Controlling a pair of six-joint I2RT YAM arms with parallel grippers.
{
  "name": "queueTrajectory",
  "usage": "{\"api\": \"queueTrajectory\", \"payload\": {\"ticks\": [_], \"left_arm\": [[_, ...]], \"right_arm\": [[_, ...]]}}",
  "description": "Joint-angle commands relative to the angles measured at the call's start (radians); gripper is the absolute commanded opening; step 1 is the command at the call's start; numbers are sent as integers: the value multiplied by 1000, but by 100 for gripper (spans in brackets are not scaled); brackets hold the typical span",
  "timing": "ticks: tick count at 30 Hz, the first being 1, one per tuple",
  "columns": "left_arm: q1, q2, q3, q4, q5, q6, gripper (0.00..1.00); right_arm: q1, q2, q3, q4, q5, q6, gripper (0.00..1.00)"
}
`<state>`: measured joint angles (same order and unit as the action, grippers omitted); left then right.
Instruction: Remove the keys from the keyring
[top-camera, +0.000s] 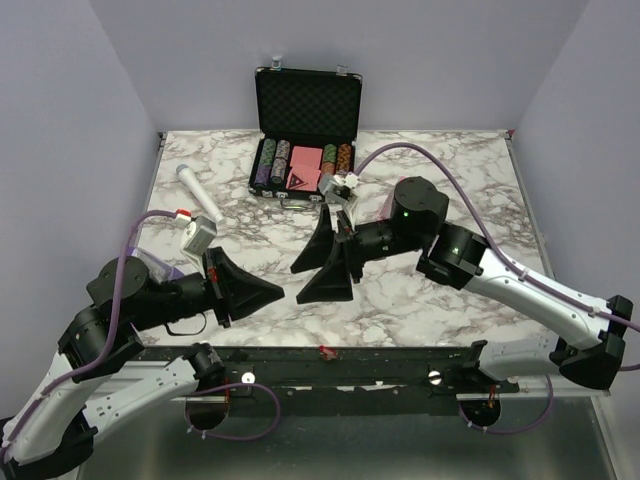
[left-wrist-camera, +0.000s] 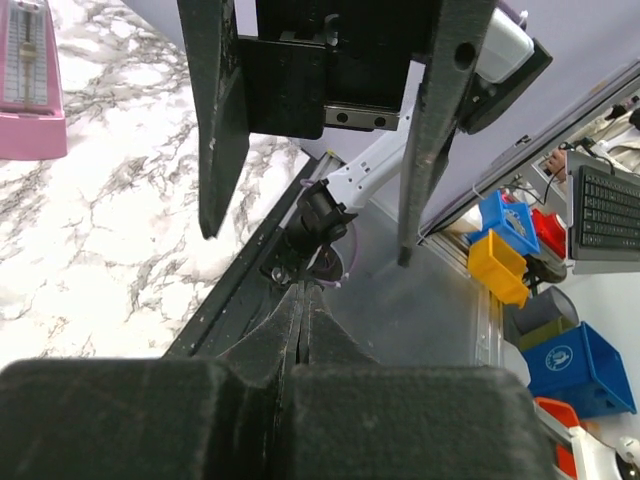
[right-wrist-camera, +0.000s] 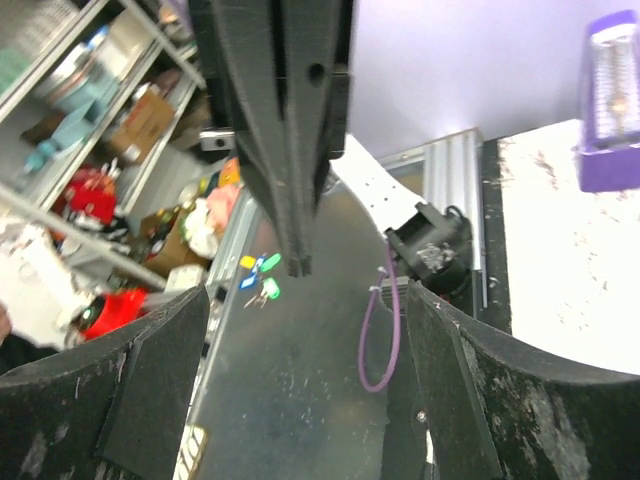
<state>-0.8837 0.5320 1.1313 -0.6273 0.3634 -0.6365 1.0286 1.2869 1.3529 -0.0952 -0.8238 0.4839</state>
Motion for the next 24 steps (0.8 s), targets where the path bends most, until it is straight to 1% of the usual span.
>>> {"api": "queueTrajectory", "payload": {"ticks": [1,2,3,4,5,7,8,10,13,16,18,21,24], "left_arm": [[0,-29,-5,-26,-108,0,0],[0,-33,-13,-58,-145,-3,0],[0,-35,-21,-83,-180,-6,4],[0,-38,-34,-115,-217,-11,16],[0,-43,-53,-133,-239,-18,30],[0,-47,-97,-173,-259,-32,56],[0,-44,-120,-187,-262,-44,62],[-3,-49,-189,-189,-248,-78,70],[-8,-50,-295,-172,-213,-127,76],[-35,-50,-389,-117,-167,-150,79],[-69,-24,-436,-85,-153,-144,80],[-159,54,-452,-32,-185,-120,79],[-285,170,-429,3,-265,-72,78]], "right_arm": [[8,-50,-72,17,315,62,88],[8,-49,-81,-13,383,79,88],[8,-44,-90,-38,449,99,88],[8,-38,-100,-79,513,126,88],[8,-29,-103,-124,552,145,88],[7,-12,-95,-243,673,189,88],[8,-9,-97,-309,746,209,88],[10,-14,-112,-424,875,289,88],[8,-18,-139,-599,974,396,89],[8,-69,-216,-627,1002,452,89],[10,-104,-248,-643,1035,472,89],[10,-124,-250,-684,1091,473,90],[7,-117,-207,-731,1137,446,91]]}}
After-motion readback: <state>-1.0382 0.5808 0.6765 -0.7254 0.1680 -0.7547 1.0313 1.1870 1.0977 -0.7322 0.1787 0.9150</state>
